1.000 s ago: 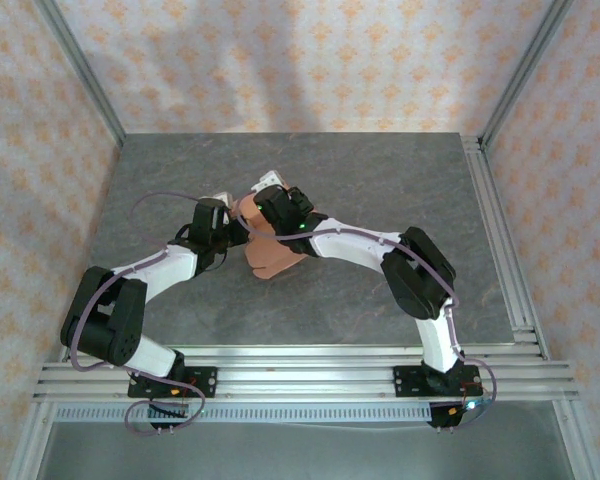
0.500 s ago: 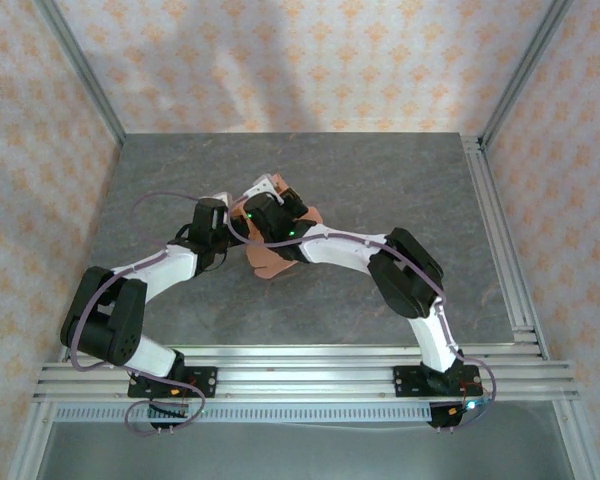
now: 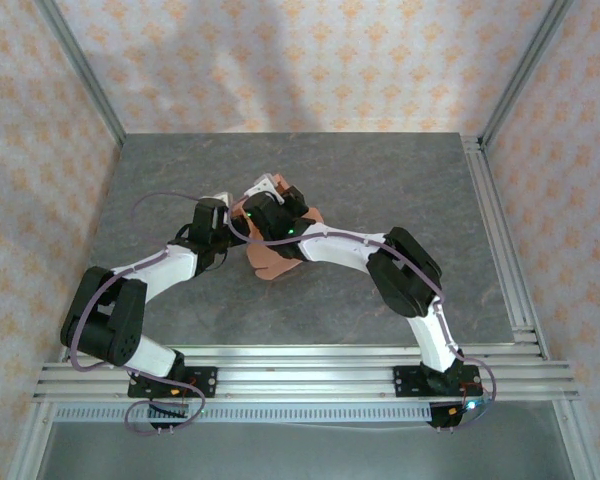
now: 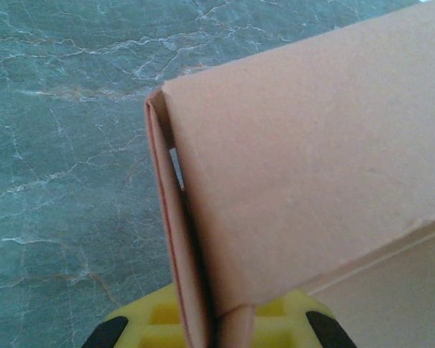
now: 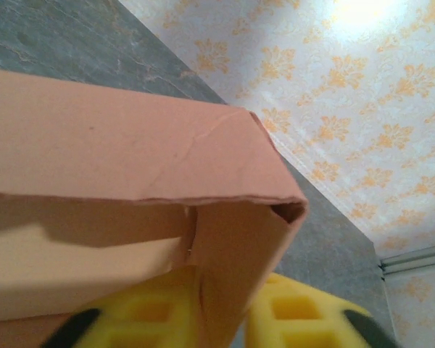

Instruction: Fold the paper box

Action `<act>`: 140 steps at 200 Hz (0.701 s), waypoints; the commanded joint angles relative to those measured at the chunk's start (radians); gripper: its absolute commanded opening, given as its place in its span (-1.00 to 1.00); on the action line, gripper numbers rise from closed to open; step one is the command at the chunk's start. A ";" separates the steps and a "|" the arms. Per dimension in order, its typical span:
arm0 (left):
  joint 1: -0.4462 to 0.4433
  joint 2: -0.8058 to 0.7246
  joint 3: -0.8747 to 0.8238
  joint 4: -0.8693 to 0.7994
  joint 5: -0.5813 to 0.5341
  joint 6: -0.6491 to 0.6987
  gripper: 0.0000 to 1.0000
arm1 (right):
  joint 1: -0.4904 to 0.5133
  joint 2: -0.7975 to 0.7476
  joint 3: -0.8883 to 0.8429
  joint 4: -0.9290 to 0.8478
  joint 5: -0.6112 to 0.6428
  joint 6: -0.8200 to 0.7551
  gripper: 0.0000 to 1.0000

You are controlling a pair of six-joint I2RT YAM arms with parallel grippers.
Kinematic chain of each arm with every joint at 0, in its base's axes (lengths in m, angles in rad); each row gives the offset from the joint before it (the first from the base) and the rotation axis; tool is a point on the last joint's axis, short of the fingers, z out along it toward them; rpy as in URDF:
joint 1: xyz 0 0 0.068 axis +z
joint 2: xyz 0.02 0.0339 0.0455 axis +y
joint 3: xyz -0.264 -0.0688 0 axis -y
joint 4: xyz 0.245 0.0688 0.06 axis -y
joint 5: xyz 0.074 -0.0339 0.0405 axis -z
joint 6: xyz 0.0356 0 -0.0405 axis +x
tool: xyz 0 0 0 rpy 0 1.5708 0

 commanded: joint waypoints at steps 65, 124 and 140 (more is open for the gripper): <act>-0.007 -0.032 0.019 0.061 0.057 0.031 -1.00 | 0.000 -0.042 0.010 -0.117 -0.127 0.059 -0.13; -0.006 -0.026 0.035 0.048 0.062 0.026 -1.00 | -0.054 -0.269 -0.121 -0.178 -0.523 0.115 0.67; -0.005 -0.021 0.039 0.047 0.066 0.027 -1.00 | -0.076 -0.334 -0.166 -0.183 -0.648 0.120 0.72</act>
